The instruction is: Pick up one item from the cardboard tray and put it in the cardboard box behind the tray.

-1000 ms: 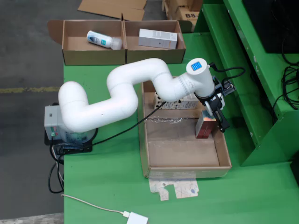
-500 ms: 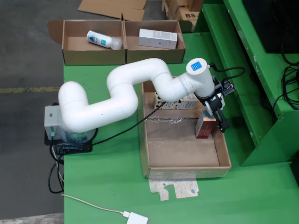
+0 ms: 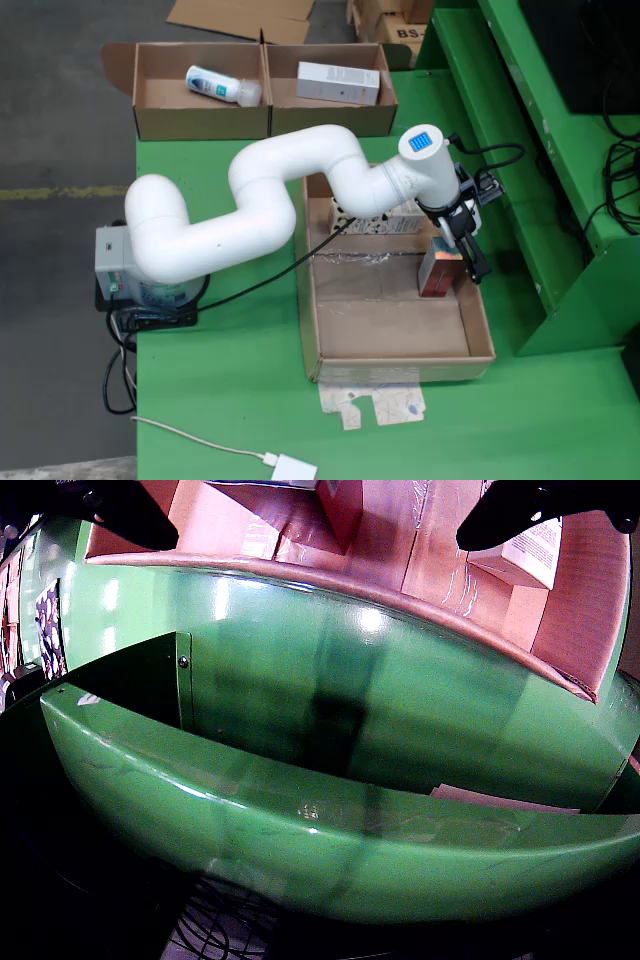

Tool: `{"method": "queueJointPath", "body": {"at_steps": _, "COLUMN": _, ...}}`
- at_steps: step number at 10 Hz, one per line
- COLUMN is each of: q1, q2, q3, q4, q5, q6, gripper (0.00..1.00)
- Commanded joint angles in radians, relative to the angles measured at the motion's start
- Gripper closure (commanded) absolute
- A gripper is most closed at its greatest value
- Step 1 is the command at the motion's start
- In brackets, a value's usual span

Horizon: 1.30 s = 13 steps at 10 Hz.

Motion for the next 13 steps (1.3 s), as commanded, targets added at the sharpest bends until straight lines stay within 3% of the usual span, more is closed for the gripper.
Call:
{"method": "queueJointPath", "body": {"at_steps": 1, "q1": 0.004, "q2": 0.055, "q3": 0.026, "q4": 0.011, "q5": 0.002, "q6": 0.003, "gripper": 0.00}}
{"method": "queueJointPath", "body": {"at_steps": 7, "q1": 0.004, "q2": 0.055, "q3": 0.026, "q4": 0.011, "q5": 0.002, "q6": 0.003, "gripper": 0.00}}
{"method": "queueJointPath", "body": {"at_steps": 10, "q1": -0.008, "q2": 0.136, "q3": 0.026, "q4": -0.230, "q5": 0.119, "q6": 0.023, "gripper": 0.00}}
{"method": "queueJointPath", "body": {"at_steps": 13, "q1": -0.006, "q2": 0.165, "q3": 0.026, "q4": -0.348, "q5": 0.145, "q6": 0.023, "gripper": 0.00}}
